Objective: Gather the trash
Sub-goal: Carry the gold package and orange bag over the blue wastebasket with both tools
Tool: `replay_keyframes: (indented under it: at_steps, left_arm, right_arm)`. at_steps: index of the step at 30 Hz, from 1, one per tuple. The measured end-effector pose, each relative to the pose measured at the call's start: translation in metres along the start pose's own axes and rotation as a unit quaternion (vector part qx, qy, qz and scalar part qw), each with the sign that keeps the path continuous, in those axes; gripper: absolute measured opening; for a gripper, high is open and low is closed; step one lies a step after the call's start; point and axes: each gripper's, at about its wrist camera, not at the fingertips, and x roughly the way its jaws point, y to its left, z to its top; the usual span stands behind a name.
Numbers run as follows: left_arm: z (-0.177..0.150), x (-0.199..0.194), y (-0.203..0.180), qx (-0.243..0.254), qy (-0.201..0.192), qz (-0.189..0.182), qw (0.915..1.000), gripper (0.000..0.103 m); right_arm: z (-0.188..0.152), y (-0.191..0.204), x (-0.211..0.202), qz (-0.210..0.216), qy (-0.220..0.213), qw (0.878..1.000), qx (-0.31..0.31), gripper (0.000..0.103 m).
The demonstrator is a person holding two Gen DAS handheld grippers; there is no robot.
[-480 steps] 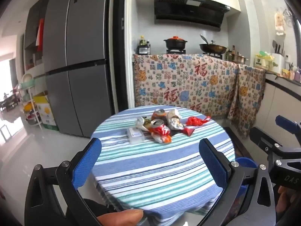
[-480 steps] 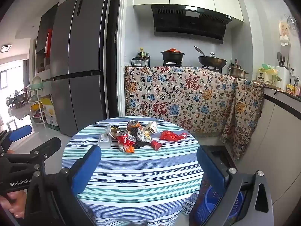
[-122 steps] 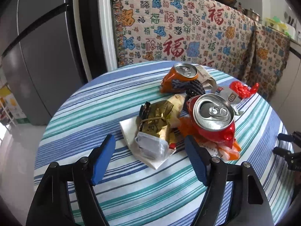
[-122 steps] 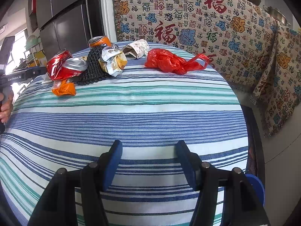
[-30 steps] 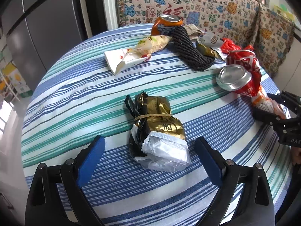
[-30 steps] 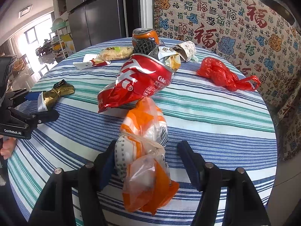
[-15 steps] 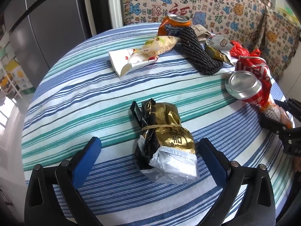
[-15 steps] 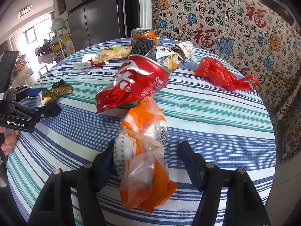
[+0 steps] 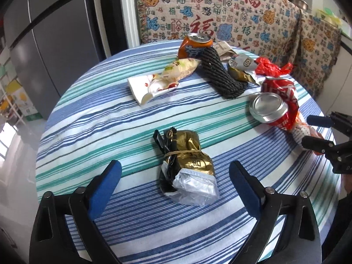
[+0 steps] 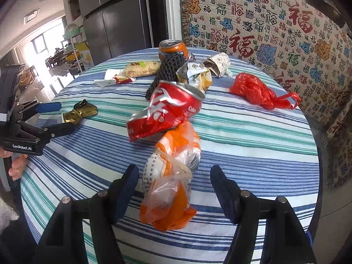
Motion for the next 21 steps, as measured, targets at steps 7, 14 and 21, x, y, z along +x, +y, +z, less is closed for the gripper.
replay_keyframes:
  at_steps: [7, 14, 21]
  left_arm:
    - [-0.002, 0.003, -0.006, 0.017, 0.013, -0.013, 0.9997, 0.046]
    - [-0.004, 0.004, -0.008, 0.009, 0.016, -0.026, 0.9995, 0.045]
    - [-0.005, 0.007, -0.017, 0.015, 0.010, -0.009, 0.9998, 0.049]
  right_arm:
    - [0.000, 0.003, -0.004, 0.005, 0.030, 1.000, 0.008, 0.049]
    - [-0.018, -0.006, -0.022, -0.011, 0.032, 0.999, 0.004, 0.049]
    - [-0.023, -0.015, -0.015, -0.007, 0.029, 0.999, 0.033, 0.052]
